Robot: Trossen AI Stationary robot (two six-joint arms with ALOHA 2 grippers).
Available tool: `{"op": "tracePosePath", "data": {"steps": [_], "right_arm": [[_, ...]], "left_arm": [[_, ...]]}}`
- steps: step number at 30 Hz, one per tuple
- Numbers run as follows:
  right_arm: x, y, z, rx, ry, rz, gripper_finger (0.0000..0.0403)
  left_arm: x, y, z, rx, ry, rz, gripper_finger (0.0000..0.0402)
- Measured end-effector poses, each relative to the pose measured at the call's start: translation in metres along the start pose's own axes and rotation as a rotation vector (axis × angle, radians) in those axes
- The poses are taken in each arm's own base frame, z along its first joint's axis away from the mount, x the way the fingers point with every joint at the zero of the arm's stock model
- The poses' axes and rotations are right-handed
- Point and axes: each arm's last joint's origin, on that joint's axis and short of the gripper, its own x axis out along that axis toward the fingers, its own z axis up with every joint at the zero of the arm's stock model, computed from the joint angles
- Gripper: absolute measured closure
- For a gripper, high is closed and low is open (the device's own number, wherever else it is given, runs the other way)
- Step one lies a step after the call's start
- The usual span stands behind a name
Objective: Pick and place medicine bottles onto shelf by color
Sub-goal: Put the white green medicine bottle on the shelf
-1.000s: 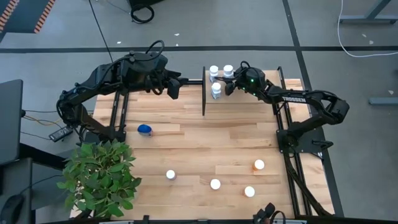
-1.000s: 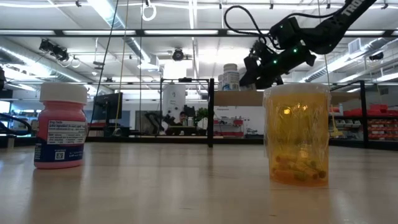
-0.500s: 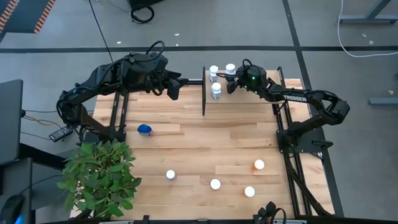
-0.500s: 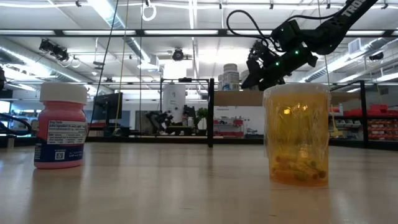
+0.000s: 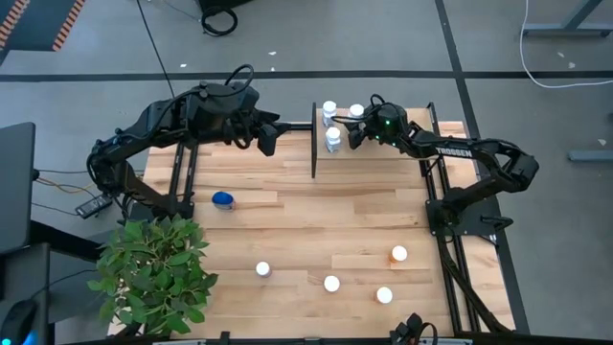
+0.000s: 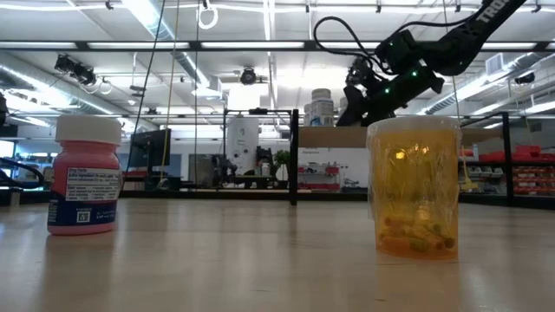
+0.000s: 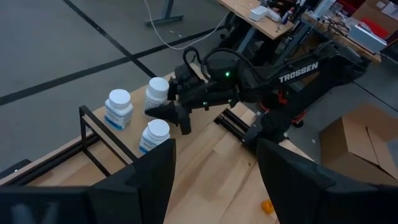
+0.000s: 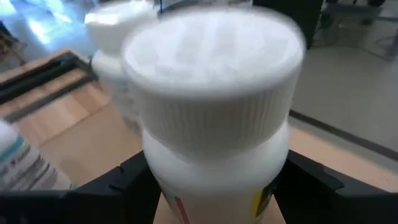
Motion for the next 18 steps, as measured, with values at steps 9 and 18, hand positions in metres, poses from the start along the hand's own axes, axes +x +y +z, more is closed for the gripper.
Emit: {"op": "tracePosePath", "data": {"steps": [9, 18], "right_arm": [[-0.0006, -0.0003, -0.0011, 0.004, 0.007, 0.001, 0.0127], [-0.003, -0.0012, 0.0029, -0.008, -0.024, -0.026, 0.0125]], "left_arm": [[-0.0004, -0.0011, -0.0007, 0.005, 0.002, -0.004, 0.0171], [-0.001, -0.002, -0.0029, 0.013, 0.017, -0.003, 0.0171]]}}
